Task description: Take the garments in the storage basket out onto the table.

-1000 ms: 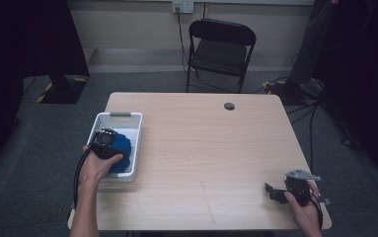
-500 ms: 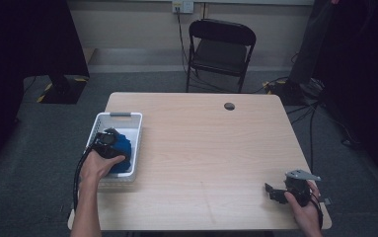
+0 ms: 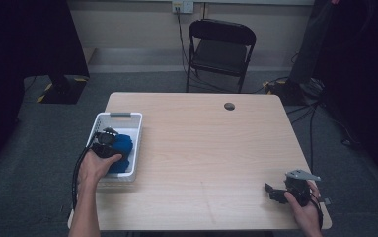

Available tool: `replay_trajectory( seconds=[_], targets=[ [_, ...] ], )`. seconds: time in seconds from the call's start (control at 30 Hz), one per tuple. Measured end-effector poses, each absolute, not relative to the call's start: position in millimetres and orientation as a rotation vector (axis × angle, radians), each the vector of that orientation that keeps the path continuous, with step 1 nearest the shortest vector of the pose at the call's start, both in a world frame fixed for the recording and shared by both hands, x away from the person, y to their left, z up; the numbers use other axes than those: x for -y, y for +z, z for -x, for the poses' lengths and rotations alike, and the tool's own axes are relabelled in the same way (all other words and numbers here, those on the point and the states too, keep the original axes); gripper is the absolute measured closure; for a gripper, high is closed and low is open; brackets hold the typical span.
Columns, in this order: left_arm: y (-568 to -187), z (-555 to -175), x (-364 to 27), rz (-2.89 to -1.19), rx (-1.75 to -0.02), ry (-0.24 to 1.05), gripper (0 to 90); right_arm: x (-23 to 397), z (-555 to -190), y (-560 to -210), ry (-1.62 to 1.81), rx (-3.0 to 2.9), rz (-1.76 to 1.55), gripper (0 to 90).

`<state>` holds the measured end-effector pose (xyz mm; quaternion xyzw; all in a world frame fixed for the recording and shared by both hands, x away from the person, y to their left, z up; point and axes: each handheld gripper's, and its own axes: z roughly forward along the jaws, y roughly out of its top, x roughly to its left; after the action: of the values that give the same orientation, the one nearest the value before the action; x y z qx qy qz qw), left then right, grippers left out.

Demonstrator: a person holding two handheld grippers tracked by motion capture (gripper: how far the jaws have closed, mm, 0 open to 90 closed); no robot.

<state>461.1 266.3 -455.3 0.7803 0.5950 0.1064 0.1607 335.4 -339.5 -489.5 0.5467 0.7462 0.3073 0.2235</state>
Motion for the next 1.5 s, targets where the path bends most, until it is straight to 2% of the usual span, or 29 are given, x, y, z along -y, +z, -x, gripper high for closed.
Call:
replay_trajectory(
  seconds=[0.13, 0.43, 0.93, 1.5],
  targets=[
    [-454.6, -458.7, -268.8, -2.196, -1.707, 0.327, 39.0, 339.5, -335.4, -489.5, 0.848, -2.060, -1.509, 7.3],
    [-453.0, -457.2, -270.2, -2.173, -1.704, 0.327, 45.1, 339.5, -335.5, -489.5, 0.848, -2.060, -1.509, 7.3],
    [-451.1, -455.2, -272.7, -2.143, -1.700, 0.315, 48.8, 339.5, -335.5, -489.5, 0.848, -2.060, -1.509, 7.3],
    [-441.7, -448.5, -271.6, -2.116, -1.640, 0.377, 49.5, 339.5, -335.5, -489.5, 0.848, -2.060, -1.509, 7.3]
  ],
)
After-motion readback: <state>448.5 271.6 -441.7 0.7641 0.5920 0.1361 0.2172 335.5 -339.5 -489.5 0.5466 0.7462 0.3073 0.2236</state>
